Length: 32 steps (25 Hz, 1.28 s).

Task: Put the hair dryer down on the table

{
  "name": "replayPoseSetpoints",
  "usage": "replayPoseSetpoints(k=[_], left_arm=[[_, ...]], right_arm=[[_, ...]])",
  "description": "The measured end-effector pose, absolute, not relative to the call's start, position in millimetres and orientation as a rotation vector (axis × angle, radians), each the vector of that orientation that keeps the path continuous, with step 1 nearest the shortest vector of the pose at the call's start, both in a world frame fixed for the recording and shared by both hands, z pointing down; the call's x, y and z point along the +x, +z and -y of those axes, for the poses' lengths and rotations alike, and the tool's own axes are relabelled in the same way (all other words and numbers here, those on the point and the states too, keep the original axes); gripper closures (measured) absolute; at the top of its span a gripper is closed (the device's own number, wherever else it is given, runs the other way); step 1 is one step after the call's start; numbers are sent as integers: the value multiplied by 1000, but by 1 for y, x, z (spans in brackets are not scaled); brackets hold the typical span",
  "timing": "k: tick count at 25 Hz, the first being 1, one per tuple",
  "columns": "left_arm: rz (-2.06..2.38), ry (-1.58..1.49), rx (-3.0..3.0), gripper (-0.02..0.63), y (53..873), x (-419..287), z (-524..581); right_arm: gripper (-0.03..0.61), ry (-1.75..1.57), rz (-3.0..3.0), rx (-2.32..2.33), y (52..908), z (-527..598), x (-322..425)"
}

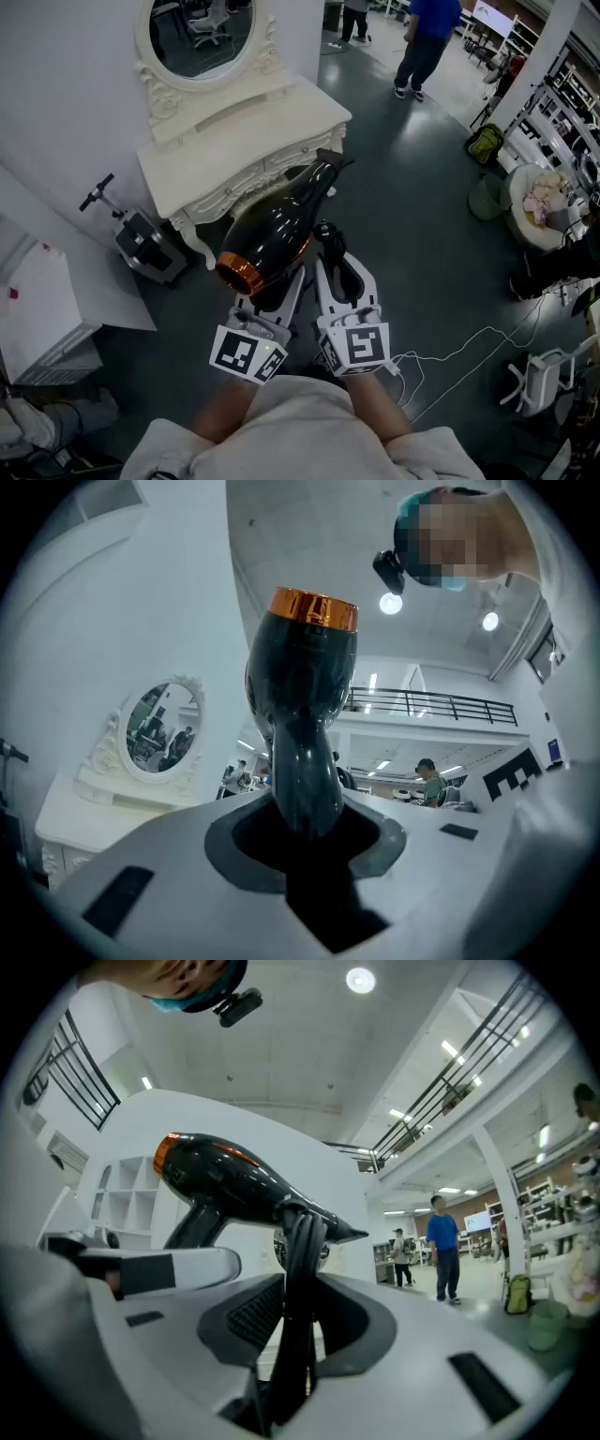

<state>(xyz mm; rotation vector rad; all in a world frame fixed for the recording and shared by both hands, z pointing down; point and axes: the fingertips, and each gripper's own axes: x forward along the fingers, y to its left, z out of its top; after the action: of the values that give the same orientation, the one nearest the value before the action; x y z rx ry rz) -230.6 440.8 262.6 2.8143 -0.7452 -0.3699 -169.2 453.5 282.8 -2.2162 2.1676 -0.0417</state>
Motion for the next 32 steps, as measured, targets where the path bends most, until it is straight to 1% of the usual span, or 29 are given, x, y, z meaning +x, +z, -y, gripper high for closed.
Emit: replayPoseSetpoints(k=[21, 32], left_arm=[[779, -334, 2820, 501, 269, -205, -455], [841, -346, 2799, 500, 270, -158, -466]], right_arm=[[465, -75, -2177, -2171, 290, -466, -146], [465, -68, -2206, -2124, 291, -478, -97]])
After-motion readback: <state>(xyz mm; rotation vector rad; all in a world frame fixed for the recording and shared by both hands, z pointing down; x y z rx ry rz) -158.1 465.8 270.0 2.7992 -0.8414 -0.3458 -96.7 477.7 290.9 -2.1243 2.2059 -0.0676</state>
